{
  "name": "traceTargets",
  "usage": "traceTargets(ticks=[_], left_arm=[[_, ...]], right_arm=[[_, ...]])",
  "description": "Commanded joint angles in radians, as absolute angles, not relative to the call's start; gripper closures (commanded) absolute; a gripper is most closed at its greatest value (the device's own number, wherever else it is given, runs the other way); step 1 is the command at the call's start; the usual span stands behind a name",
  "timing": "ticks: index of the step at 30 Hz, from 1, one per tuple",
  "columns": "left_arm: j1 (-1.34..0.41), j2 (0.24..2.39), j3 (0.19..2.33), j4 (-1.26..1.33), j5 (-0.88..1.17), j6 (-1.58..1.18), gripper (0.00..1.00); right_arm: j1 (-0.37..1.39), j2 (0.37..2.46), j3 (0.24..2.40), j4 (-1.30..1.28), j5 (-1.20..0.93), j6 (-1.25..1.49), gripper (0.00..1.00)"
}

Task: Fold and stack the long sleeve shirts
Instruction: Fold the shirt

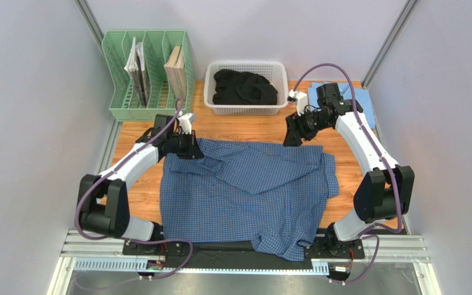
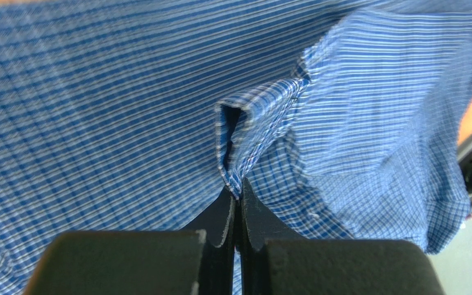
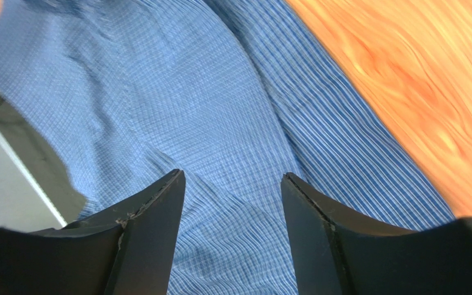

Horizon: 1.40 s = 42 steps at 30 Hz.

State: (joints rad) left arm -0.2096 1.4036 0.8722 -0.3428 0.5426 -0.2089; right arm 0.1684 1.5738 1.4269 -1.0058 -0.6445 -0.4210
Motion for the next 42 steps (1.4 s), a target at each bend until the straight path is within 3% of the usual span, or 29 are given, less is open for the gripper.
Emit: traceTargets(ticks=[1, 4, 5, 6, 8, 12, 13, 14, 19, 28, 35, 42], left_arm=[[-0.175, 1.485, 0.948, -0.396, 0.511, -0.212, 1.0], [-0.149, 1.529, 0.963, -0.411, 0.479, -0.216, 0.84], [-0.137, 1.54, 0.969, -0.432, 0.453, -0.215, 0.71], [-0.121, 1.542, 0.976, -0.446, 0.443, -0.212, 0.66], [-0.066, 1.52, 0.989, -0.497, 0.395, -0.203, 0.58], [-0.037, 1.405, 1.0, -0.525, 0.386, -0.033, 0.51], [-0.052, 1.381, 1.0, -0.534, 0.431, 0.015, 0.33], [-0.073, 1.347, 1.006, -0.561, 0.46, 0.076, 0.29], [-0.242, 1.35, 1.017, -0.693, 0.381, 0.305, 0.29], [-0.238, 1.724, 1.144, -0.79, 0.276, 0.367, 0.38], [-0.157, 2.021, 1.431, -0.897, 0.258, 0.359, 0.43], [-0.091, 2.083, 1.631, -0.957, 0.342, 0.396, 0.43]], right_arm=[[0.141, 1.594, 1.411, -1.046, -0.522, -0.48, 0.4], [0.141, 1.601, 1.379, -1.043, -0.468, -0.486, 0.47], [0.141, 1.606, 1.367, -1.043, -0.456, -0.486, 0.5], [0.141, 1.608, 1.361, -1.046, -0.433, -0.486, 0.51], [0.141, 1.606, 1.344, -1.051, -0.414, -0.492, 0.53], [0.141, 1.595, 1.283, -1.043, -0.373, -0.503, 0.54], [0.144, 1.597, 1.276, -1.04, -0.367, -0.503, 0.55], [0.144, 1.603, 1.27, -1.04, -0.354, -0.503, 0.55], [0.147, 1.656, 1.224, -1.008, -0.322, -0.486, 0.57], [0.15, 1.83, 1.218, -0.867, -0.19, -0.514, 0.63], [0.149, 2.064, 1.432, -0.848, -0.129, -0.523, 0.64], [0.147, 2.172, 1.696, -0.937, -0.146, -0.549, 0.6]])
